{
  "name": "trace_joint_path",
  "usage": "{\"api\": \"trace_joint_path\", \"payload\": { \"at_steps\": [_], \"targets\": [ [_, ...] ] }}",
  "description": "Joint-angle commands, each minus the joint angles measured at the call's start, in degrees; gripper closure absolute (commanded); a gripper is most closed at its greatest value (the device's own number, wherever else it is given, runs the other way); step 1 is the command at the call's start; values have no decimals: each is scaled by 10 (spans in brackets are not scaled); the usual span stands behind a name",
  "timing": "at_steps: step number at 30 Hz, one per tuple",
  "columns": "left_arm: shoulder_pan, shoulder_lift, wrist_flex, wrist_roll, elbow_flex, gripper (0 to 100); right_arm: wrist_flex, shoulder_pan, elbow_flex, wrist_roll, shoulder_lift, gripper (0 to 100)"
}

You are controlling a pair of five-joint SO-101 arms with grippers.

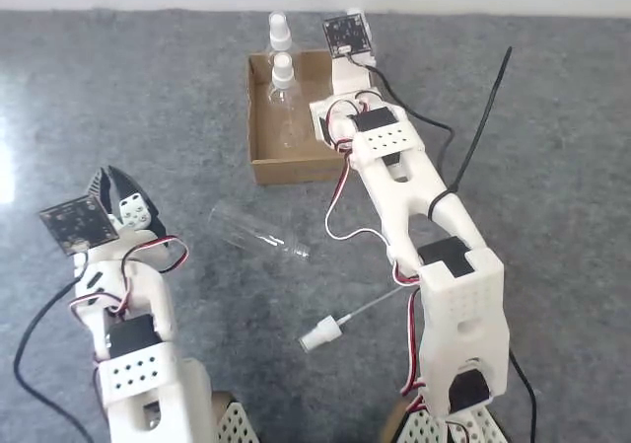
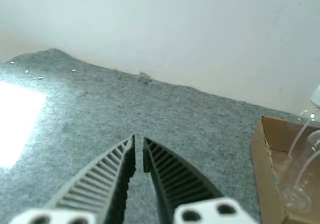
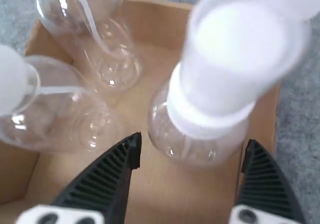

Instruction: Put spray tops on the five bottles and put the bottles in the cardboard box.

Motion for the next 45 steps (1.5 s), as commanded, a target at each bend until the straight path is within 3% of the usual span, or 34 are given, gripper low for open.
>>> {"api": "trace_joint_path", "payload": {
  "at_steps": [1, 12, 19, 27, 32, 45],
  "targets": [
    [3, -8, -15, -8, -7, 973, 16, -6, -26, -5, -86, 716],
    [1, -8, -15, -8, -7, 973, 91, -15, -26, -6, -125, 720],
    [1, -8, -15, -8, -7, 973, 136, -15, -26, -6, -153, 855],
    [1, -8, -15, -8, -7, 973, 202, -15, -26, -6, -186, 875],
    [1, -8, -15, -8, -7, 973, 247, -15, -26, -6, -211, 997],
    [-2, -8, -15, -8, -7, 973, 362, -23, -26, -5, -319, 991]
  ]
}}
